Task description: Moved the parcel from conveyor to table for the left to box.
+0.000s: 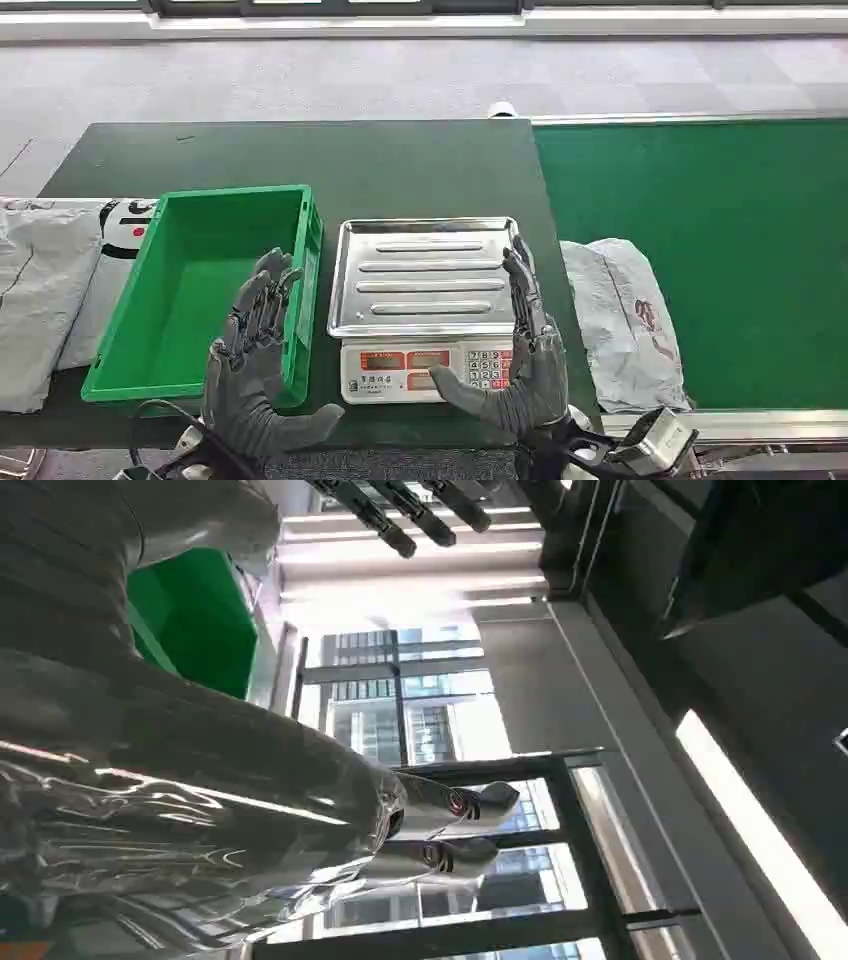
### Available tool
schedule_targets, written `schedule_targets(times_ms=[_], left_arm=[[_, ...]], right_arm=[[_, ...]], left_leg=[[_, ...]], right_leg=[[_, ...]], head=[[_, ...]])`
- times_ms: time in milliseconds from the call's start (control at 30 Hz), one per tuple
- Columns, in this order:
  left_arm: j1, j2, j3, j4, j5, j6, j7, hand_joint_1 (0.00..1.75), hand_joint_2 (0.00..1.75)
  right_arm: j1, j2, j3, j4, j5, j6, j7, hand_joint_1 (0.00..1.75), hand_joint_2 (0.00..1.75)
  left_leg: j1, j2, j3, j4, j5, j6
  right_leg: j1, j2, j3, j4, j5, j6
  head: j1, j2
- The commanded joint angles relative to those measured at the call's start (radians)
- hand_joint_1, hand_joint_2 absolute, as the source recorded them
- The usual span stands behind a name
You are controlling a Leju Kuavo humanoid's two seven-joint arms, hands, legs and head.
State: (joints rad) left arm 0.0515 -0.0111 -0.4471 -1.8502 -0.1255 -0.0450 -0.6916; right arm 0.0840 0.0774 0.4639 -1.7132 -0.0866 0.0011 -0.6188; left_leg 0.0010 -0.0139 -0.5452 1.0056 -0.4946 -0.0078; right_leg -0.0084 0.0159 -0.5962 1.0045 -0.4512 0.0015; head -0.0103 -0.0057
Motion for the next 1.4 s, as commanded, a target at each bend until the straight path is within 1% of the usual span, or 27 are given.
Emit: schedule_targets(times_ms=[33, 300, 333, 433, 500, 533, 700, 800, 867, 967, 1000, 1033, 1067, 1267, 1333, 1400], left_arm=[[-0.019, 0.024, -0.017, 0.044, 0.002, 0.005, 0.000, 0.00, 1.75], [-0.017, 0.025, -0.018, 0.040, 0.005, 0.006, 0.001, 0.00, 1.75], [-0.018, 0.026, -0.017, 0.040, 0.004, 0.006, 0.002, 0.00, 1.75], [-0.010, 0.031, -0.008, 0.031, 0.009, 0.012, 0.001, 0.00, 1.75], [-0.001, 0.037, 0.000, 0.026, 0.004, 0.017, 0.001, 0.00, 1.75], [0.003, 0.036, 0.003, 0.021, 0.005, 0.019, 0.000, 0.00, 1.75], [0.009, 0.036, 0.004, 0.017, 0.006, 0.020, -0.001, 0.00, 1.75], [0.009, 0.036, 0.004, 0.017, 0.006, 0.020, -0.001, 0.00, 1.75], [0.009, 0.036, 0.004, 0.017, 0.006, 0.020, -0.001, 0.00, 1.75], [0.025, 0.027, 0.001, 0.008, -0.005, 0.023, 0.005, 0.00, 1.75], [0.025, 0.027, 0.001, 0.008, -0.005, 0.023, 0.005, 0.00, 1.75], [0.029, 0.026, -0.001, 0.004, -0.007, 0.024, 0.005, 0.00, 1.75], [0.029, 0.027, -0.003, 0.002, -0.014, 0.024, 0.008, 0.00, 1.75], [0.027, 0.020, 0.000, -0.002, -0.024, 0.022, 0.014, 0.00, 1.75], [0.028, 0.018, 0.003, -0.008, -0.022, 0.023, 0.014, 0.00, 1.75], [0.018, 0.031, -0.004, 0.002, -0.023, 0.026, 0.016, 0.00, 1.75]], right_arm=[[-0.017, -0.022, -0.023, 0.054, -0.005, -0.006, 0.000, 0.00, 1.75], [-0.027, -0.022, -0.016, 0.053, -0.010, -0.016, -0.003, 0.00, 1.75], [-0.030, -0.021, -0.015, 0.055, -0.010, -0.017, -0.003, 0.00, 1.75], [-0.034, -0.021, -0.007, 0.062, -0.011, -0.018, -0.002, 0.00, 1.75], [-0.034, -0.022, 0.003, 0.064, -0.011, -0.018, -0.002, 0.00, 1.75], [-0.035, -0.021, 0.004, 0.065, -0.011, -0.018, -0.002, 0.00, 1.75], [-0.037, -0.019, 0.007, 0.065, -0.011, -0.018, -0.002, 0.00, 1.75], [-0.037, -0.019, 0.007, 0.065, -0.011, -0.018, -0.002, 0.00, 1.75], [-0.037, -0.019, 0.007, 0.065, -0.011, -0.018, -0.002, 0.00, 1.75], [-0.031, -0.012, 0.001, 0.057, -0.011, -0.019, -0.001, 0.00, 1.75], [-0.031, -0.012, 0.001, 0.057, -0.011, -0.019, -0.001, 0.00, 1.75], [-0.029, -0.012, 0.000, 0.050, -0.010, -0.019, 0.000, 0.00, 1.75], [-0.027, -0.011, -0.001, 0.044, -0.007, -0.020, 0.004, 0.00, 1.75], [-0.024, -0.008, -0.011, 0.048, 0.006, -0.020, 0.010, 0.00, 1.75], [-0.028, -0.014, -0.019, 0.063, 0.048, -0.060, 0.012, 0.00, 1.75], [-0.044, -0.029, -0.025, 0.096, 0.134, -0.139, 0.016, 0.00, 1.75]], left_leg=[[0.000, 0.000, 0.004, -0.004, 0.000, 0.000], [0.000, 0.000, 0.002, -0.002, 0.000, 0.000], [0.000, 0.001, 0.004, -0.004, 0.001, 0.000], [0.000, 0.001, 0.002, -0.002, 0.000, 0.000], [0.000, 0.001, 0.002, -0.002, 0.000, 0.000], [0.001, 0.002, 0.006, -0.006, 0.001, -0.001], [0.000, 0.002, 0.002, -0.002, 0.000, 0.000], [0.000, 0.002, 0.004, -0.003, 0.000, -0.001], [0.000, 0.001, 0.002, -0.002, 0.000, 0.000], [0.001, 0.002, 0.004, -0.003, 0.000, -0.001], [0.000, 0.001, 0.002, -0.001, 0.000, 0.000], [0.001, 0.003, 0.006, -0.005, 0.001, -0.001], [0.000, 0.002, 0.002, -0.002, 0.000, 0.000], [0.000, 0.001, 0.003, -0.003, 0.000, -0.001], [0.000, 0.001, 0.004, -0.003, 0.000, -0.001], [0.000, 0.001, 0.003, -0.003, 0.000, 0.000]], right_leg=[[0.001, -0.002, 0.005, -0.004, 0.000, 0.000], [0.000, -0.002, 0.003, -0.002, 0.000, 0.000], [0.000, -0.002, 0.004, -0.004, 0.000, 0.000], [0.000, -0.001, 0.002, -0.002, 0.000, 0.000], [0.001, 0.000, 0.002, -0.002, 0.000, 0.000], [0.001, -0.001, 0.006, -0.006, 0.001, 0.000], [0.001, 0.000, 0.002, -0.002, 0.000, 0.000], [0.000, 0.000, 0.004, -0.003, 0.000, 0.000], [0.000, 0.000, 0.002, -0.002, 0.000, 0.000], [0.001, 0.000, 0.004, -0.003, 0.001, 0.000], [0.000, 0.000, 0.002, -0.001, 0.000, 0.000], [0.001, -0.001, 0.006, -0.005, 0.001, 0.000], [0.000, 0.000, 0.002, -0.002, 0.000, 0.000], [0.001, -0.001, 0.004, -0.003, 0.000, 0.000], [0.000, -0.001, 0.004, -0.003, 0.000, 0.000], [0.001, -0.002, 0.004, -0.003, 0.000, 0.000]], head=[[0.000, 0.000], [0.000, 0.000], [0.000, 0.000], [0.000, 0.000], [0.000, 0.000], [0.000, 0.000], [0.000, 0.000], [0.000, 0.000], [0.000, 0.000], [0.000, 0.000], [0.000, 0.000], [0.000, 0.000], [0.000, 0.000], [0.000, 0.000], [0.000, 0.000], [0.000, 0.000]])
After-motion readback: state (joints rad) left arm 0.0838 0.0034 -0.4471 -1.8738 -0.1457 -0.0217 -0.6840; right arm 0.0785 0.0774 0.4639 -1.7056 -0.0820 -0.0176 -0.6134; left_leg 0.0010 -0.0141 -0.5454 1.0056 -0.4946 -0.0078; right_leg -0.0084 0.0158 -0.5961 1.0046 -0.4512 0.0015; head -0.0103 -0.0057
